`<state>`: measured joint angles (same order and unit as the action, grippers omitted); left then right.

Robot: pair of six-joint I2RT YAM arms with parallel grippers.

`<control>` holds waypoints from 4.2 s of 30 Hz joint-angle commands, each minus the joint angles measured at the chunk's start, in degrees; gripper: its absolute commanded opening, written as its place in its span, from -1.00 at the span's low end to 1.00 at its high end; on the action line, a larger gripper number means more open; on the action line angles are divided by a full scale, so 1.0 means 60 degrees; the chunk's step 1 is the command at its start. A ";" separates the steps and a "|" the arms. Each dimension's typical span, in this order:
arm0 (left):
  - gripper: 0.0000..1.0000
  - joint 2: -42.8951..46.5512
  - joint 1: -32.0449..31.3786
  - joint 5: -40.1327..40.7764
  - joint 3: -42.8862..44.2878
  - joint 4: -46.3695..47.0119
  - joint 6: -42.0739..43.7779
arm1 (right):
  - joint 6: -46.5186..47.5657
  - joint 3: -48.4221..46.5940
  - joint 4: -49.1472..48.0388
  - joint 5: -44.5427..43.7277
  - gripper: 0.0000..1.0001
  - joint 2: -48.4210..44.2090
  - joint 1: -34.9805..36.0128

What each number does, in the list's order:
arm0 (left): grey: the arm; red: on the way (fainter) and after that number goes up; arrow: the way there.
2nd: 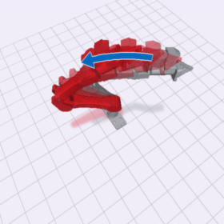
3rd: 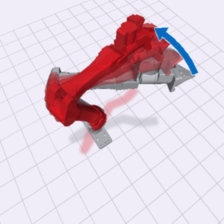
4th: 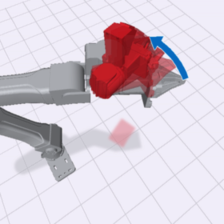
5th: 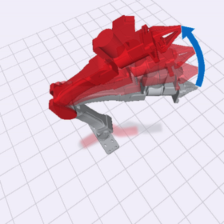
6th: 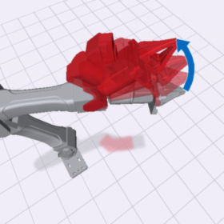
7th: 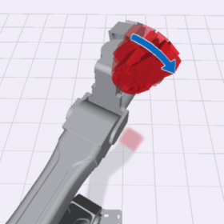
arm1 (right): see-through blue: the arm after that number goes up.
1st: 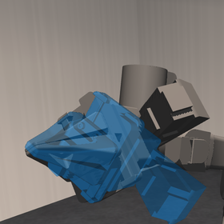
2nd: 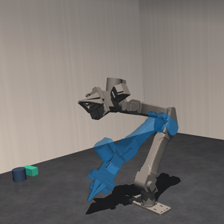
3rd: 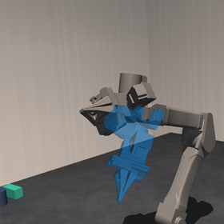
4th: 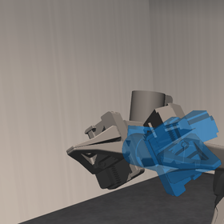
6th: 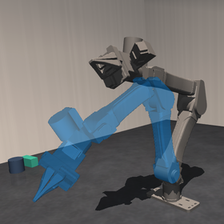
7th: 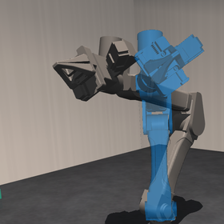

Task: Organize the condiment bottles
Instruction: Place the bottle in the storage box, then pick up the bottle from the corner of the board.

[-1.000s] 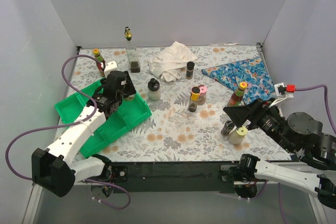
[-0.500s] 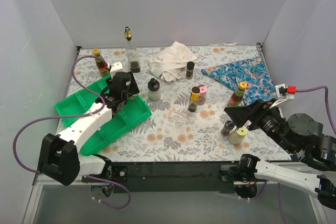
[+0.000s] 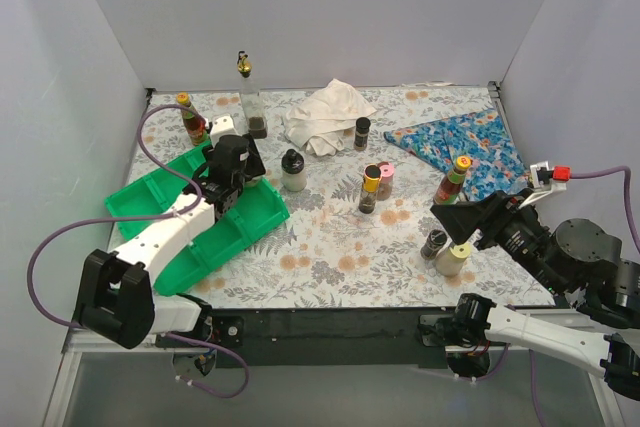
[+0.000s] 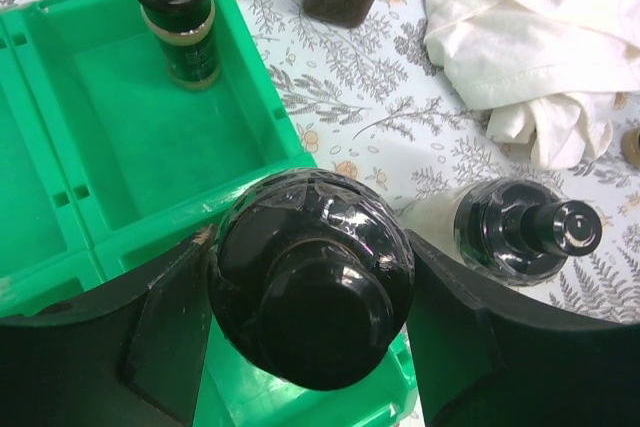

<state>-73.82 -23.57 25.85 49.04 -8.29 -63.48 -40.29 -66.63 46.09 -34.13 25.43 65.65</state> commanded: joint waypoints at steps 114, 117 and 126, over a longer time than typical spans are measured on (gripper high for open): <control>-0.54 -0.7284 0.1673 -0.2110 0.9406 -0.0156 0.3624 | 0.2336 0.2873 -0.2817 -0.0186 0.75 0.0918 0.0045; -0.79 -0.6698 0.1658 -0.2285 0.9054 -0.0185 0.3447 | 0.2292 0.2800 -0.2817 -0.0157 0.75 0.0947 0.0030; -1.00 -0.5524 0.1673 -0.1687 0.9522 -0.1017 0.2905 | 0.2248 0.2566 -0.2730 0.0049 0.75 0.0918 0.0030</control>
<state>-117.56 -13.63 12.69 102.74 -14.04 -44.01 -26.37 -49.69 31.90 -33.87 31.11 65.65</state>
